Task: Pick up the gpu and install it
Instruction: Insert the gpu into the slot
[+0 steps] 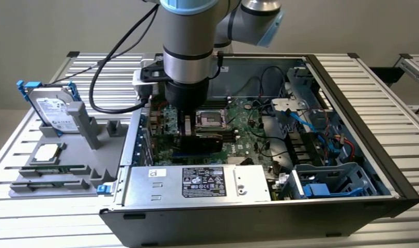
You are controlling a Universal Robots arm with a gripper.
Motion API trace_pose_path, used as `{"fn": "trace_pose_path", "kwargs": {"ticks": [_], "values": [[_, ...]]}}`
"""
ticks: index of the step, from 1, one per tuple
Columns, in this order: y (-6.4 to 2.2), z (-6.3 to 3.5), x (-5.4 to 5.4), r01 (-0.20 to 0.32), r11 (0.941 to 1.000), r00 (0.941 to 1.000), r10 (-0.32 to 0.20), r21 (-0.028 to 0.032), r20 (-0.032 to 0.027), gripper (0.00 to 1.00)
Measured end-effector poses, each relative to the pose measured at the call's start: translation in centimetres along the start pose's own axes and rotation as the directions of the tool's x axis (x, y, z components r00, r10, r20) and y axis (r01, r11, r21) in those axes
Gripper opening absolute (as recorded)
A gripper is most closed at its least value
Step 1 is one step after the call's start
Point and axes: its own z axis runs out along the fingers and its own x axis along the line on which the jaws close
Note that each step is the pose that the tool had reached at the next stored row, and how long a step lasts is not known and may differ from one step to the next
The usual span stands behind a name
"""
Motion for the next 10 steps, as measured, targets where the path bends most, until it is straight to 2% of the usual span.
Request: {"fn": "trace_pose_path", "kwargs": {"ticks": [10], "values": [[0.13,0.2,-0.01,0.0,1.0,1.0,0.0,0.0,0.0001,0.28]]}}
